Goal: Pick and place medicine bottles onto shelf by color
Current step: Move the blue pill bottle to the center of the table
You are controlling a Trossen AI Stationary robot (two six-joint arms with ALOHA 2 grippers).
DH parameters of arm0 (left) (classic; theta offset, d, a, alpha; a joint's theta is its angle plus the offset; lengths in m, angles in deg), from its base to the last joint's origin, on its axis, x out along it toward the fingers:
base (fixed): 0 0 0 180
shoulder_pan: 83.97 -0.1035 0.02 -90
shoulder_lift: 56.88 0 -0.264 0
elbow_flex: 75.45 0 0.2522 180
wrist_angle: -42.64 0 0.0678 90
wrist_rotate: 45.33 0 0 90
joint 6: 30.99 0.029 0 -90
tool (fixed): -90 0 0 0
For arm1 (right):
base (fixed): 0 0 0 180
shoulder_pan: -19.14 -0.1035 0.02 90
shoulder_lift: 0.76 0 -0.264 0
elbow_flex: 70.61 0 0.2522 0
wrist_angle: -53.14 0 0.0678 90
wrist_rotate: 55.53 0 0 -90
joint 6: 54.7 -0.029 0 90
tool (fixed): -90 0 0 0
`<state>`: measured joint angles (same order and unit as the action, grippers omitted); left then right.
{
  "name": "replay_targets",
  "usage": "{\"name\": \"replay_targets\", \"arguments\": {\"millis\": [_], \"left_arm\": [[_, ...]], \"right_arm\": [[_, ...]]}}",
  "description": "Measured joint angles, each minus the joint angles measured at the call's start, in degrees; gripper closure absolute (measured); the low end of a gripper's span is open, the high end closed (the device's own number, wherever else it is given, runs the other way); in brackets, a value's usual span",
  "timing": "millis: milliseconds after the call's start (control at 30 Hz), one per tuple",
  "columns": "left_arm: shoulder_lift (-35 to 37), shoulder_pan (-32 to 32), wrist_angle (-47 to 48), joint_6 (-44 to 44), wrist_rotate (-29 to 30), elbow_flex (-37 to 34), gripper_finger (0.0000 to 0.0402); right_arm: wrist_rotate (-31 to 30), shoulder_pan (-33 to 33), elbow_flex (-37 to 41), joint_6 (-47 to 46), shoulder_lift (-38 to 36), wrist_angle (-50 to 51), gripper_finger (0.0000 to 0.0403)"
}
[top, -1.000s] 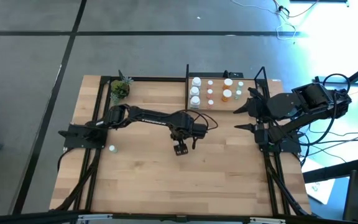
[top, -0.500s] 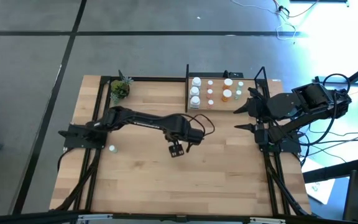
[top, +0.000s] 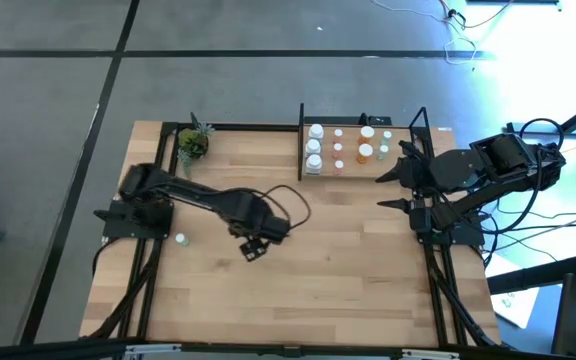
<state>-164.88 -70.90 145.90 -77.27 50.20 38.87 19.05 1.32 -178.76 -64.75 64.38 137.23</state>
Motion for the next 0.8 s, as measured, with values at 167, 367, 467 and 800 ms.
{"name": "replay_targets", "arguments": {"millis": [167,367,467,800], "left_arm": [[8.1,3.2,-1.2,-9.6,-2.8,-10.5,0.0055],[16.0,7.4,-2.5,-16.8,-7.0,-21.6,0.0055],[18.3,9.3,-3.6,-19.5,-8.0,-25.8,0.0055],[20.5,11.1,-3.9,-21.2,-12.5,-36.3,0.0055]], "right_arm": [[0.0,0.0,0.0,0.0,0.0,-0.1,0.0150],[0.0,0.0,0.0,0.0,0.0,-0.1,0.0150],[0.0,0.0,0.0,0.0,0.0,-0.1,0.0150],[0.0,0.0,0.0,0.0,0.0,-0.2,0.0150]]}}
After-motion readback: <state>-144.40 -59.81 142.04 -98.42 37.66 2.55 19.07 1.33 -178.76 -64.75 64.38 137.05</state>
